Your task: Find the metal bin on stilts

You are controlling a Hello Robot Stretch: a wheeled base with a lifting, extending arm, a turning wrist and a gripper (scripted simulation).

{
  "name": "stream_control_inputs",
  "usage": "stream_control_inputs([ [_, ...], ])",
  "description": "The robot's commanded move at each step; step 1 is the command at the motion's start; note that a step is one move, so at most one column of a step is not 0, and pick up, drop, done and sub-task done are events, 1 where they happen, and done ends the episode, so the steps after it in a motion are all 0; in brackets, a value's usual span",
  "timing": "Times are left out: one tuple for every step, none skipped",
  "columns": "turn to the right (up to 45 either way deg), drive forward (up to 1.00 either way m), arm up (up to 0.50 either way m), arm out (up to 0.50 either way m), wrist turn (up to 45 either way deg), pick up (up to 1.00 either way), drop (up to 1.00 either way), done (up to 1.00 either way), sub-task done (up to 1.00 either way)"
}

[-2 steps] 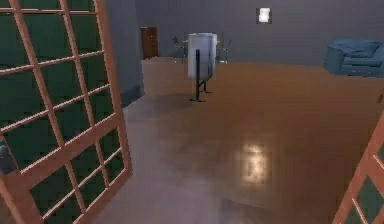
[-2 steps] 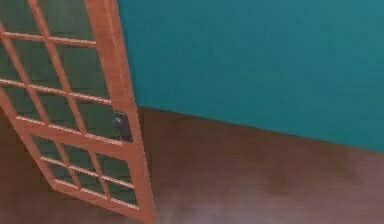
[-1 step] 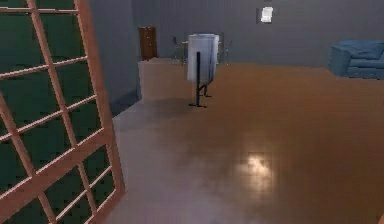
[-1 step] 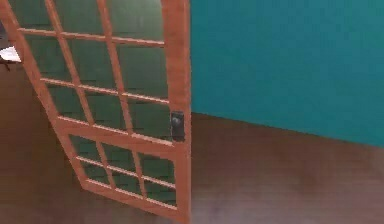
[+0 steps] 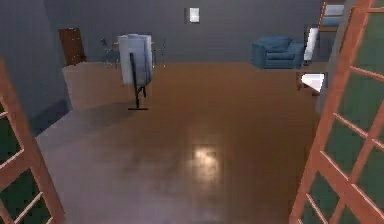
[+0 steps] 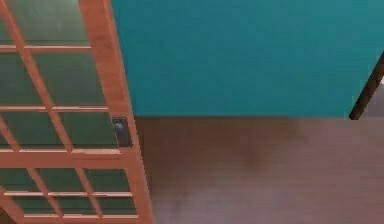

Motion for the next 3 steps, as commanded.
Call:
stream_control_inputs([
  [0.0,1.00,0.00,0.00,0.0,0.00,0.00,0.00,0.00],
  [0.0,1.00,0.00,0.00,0.0,0.00,0.00,0.00,0.00],
  [0.0,0.85,0.00,0.00,0.0,0.00,0.00,0.00,0.00],
])
